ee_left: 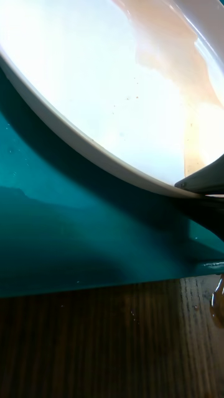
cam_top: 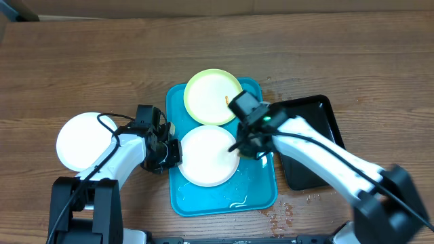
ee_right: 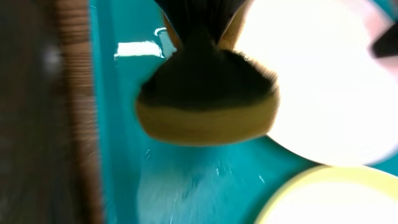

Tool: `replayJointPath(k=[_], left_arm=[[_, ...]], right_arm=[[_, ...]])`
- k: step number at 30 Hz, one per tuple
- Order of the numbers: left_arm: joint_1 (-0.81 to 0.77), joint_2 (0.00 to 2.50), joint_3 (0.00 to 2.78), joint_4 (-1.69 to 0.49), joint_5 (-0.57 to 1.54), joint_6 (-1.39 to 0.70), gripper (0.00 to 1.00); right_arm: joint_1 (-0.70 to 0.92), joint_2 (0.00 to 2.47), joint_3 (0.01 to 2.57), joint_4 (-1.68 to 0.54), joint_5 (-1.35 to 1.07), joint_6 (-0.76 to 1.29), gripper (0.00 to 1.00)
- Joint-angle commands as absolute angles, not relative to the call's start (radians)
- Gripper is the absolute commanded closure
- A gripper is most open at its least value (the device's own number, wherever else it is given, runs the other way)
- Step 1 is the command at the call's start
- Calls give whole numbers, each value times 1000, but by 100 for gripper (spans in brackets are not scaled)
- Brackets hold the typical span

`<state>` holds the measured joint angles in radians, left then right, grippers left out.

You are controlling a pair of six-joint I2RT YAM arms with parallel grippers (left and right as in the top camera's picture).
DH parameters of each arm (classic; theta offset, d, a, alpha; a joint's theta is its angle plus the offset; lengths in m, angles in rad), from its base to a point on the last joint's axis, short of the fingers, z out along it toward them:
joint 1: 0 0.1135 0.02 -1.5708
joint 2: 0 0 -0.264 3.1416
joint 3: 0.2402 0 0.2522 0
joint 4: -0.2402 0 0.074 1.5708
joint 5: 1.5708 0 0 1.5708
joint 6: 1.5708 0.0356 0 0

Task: Clean dirty plates on tray and stack at the side
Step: 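Scrub the pink plate with the held sponge while the left gripper holds it, then return the sponge to the black tray and open the right gripper, then lift the pink plate with the left gripper and tilt it over the black tray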

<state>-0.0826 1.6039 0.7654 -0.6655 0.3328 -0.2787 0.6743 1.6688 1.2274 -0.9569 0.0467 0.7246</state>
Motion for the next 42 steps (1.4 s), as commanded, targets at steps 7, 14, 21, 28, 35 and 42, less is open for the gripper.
replayJointPath(k=[7, 14, 21, 28, 35, 42], left_arm=[[-72, 1636, 736, -680, 261, -273, 96], [-72, 1626, 755, -715, 263, -258, 96], [-72, 1599, 794, -765, 261, -235, 96], [-73, 1592, 808, -804, 263, -192, 96], [-113, 1530, 949, -943, 254, -155, 96], [-285, 1509, 1195, -1048, 252, -249, 96]], right_arm=[[422, 1459, 1242, -1059, 84, 572, 96], [226, 1507, 1121, -1003, -66, 451, 96], [194, 1521, 952, -839, -69, 451, 80], [164, 1478, 1038, -891, -70, 443, 56], [115, 1322, 1184, -1021, -105, 440, 44], [5, 1175, 1213, -1065, -205, 440, 36]])
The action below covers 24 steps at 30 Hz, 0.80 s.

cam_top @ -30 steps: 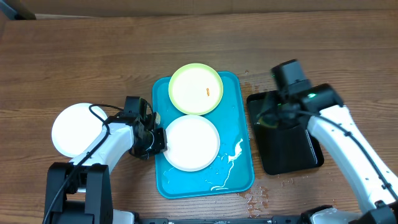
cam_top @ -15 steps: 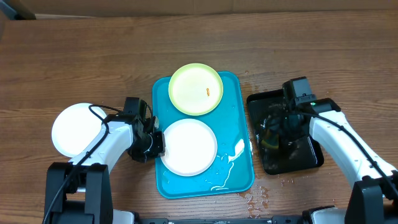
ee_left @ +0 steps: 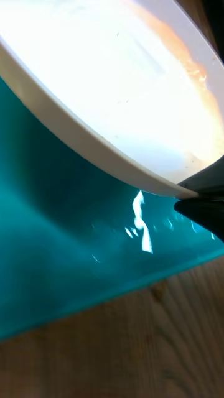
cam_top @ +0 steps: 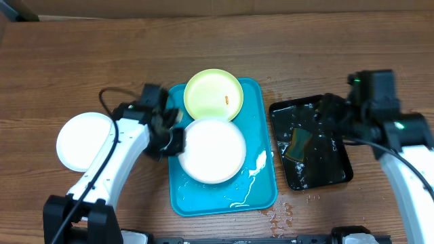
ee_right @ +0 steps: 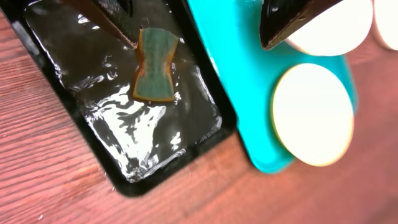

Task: Clean dirty plates on tray and stack at the side
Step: 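Lift the pink plate with the left gripper and tilt it over the black tray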

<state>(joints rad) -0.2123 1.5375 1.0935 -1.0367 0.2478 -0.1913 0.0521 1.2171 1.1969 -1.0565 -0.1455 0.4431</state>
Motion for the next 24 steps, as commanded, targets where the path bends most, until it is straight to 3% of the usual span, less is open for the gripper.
replayJointPath(k=[1, 3, 11, 18, 24], left_arm=[[-318, 1509, 1230, -1047, 252, -281, 96], [-377, 1514, 1291, -1034, 249, -339, 96], [-667, 1623, 1443, -818, -85, -550, 96], [-857, 1760, 1444, -627, -373, -518, 96], [-944, 1768, 1460, -601, -602, -424, 96]], right_arm=[[-18, 1159, 1213, -1070, -221, 440, 36], [-57, 1140, 1213, -1079, -244, 440, 36], [-141, 1128, 1213, -1148, -301, 391, 36], [-142, 1127, 1213, -1192, -302, 391, 36], [-142, 1127, 1213, -1204, -301, 388, 36]])
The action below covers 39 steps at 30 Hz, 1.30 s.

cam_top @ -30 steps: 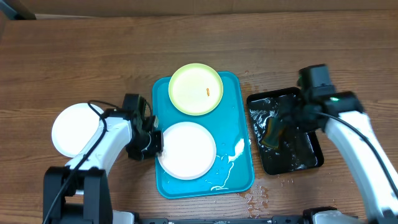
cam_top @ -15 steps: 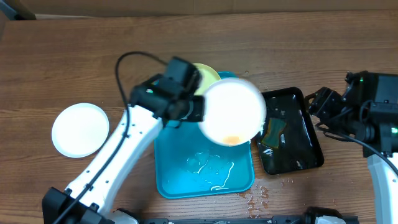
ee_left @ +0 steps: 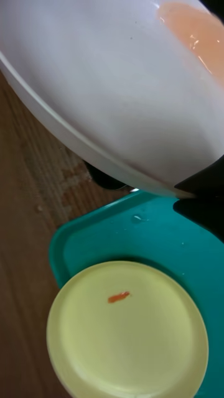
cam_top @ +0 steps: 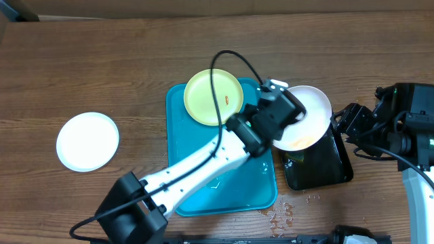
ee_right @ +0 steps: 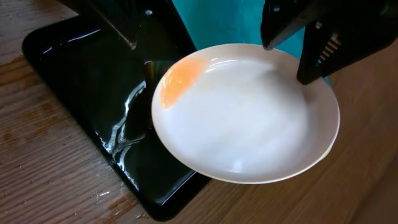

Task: Clean dirty plates on tray and stack at the side
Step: 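Lift the pink plate with the left gripper and tilt it over the black tray, then carry the pink plate left and stack it on the white plate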

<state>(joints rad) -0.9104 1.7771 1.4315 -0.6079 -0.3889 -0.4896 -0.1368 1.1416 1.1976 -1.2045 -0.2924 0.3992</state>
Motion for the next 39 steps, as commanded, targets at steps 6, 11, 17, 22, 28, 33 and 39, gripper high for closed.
replayJointPath(k=[6, 11, 17, 22, 28, 33, 39], left_arm=[[-987, 1768, 1509, -597, -795, -270, 96], [-1020, 1768, 1514, -535, -897, -109, 96], [-1050, 1768, 1515, -474, -968, -14, 96], [-1074, 1768, 1515, -366, -1024, 119, 96], [-1105, 1768, 1515, -276, -1058, 223, 96], [-1120, 1768, 1515, -248, -1087, 255, 96], [-1122, 1768, 1515, -245, -1111, 259, 96]], right_arm=[[-142, 1127, 1213, -1203, -301, 388, 36], [-142, 1128, 1213, -1203, -301, 388, 36], [-142, 1128, 1213, -1203, -301, 388, 35], [-142, 1128, 1213, -1206, -301, 388, 35], [-142, 1128, 1213, -1211, -301, 388, 35], [-142, 1128, 1213, -1211, -301, 388, 35], [-142, 1128, 1213, -1212, -301, 388, 35]])
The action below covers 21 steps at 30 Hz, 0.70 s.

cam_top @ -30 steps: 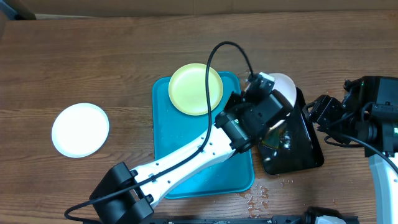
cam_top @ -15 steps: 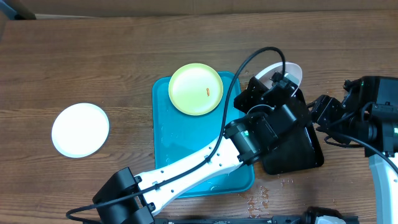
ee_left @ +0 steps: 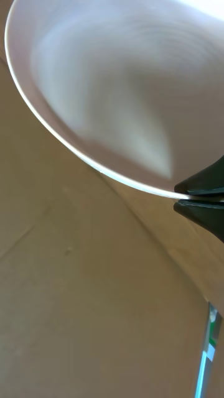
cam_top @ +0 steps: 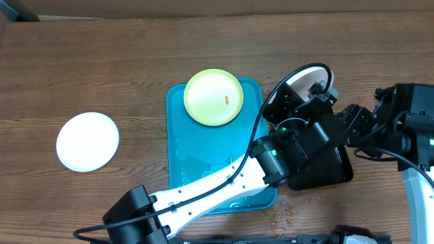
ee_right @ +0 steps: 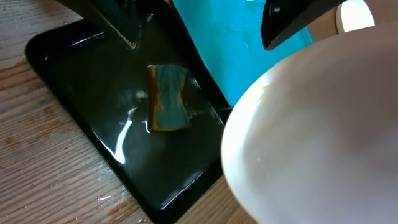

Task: Clean dirty plates on tray and stack at the side
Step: 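Carry the pink plate left and stack it on the white plate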

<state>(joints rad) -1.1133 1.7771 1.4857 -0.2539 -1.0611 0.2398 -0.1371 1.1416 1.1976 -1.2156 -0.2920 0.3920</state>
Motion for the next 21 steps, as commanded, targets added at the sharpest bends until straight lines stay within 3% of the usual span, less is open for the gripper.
replayJointPath(k=[1, 15, 21], left_arm=[[-1122, 1768, 1515, -245, -1111, 259, 96], [-1123, 1768, 1515, -246, -1111, 252, 96], [-1116, 1768, 1515, -329, -1112, 131, 96]], right_arm=[[-142, 1128, 1213, -1213, -301, 388, 35], [-142, 1128, 1213, -1219, -301, 388, 35], [-142, 1128, 1213, -1222, -301, 388, 35]])
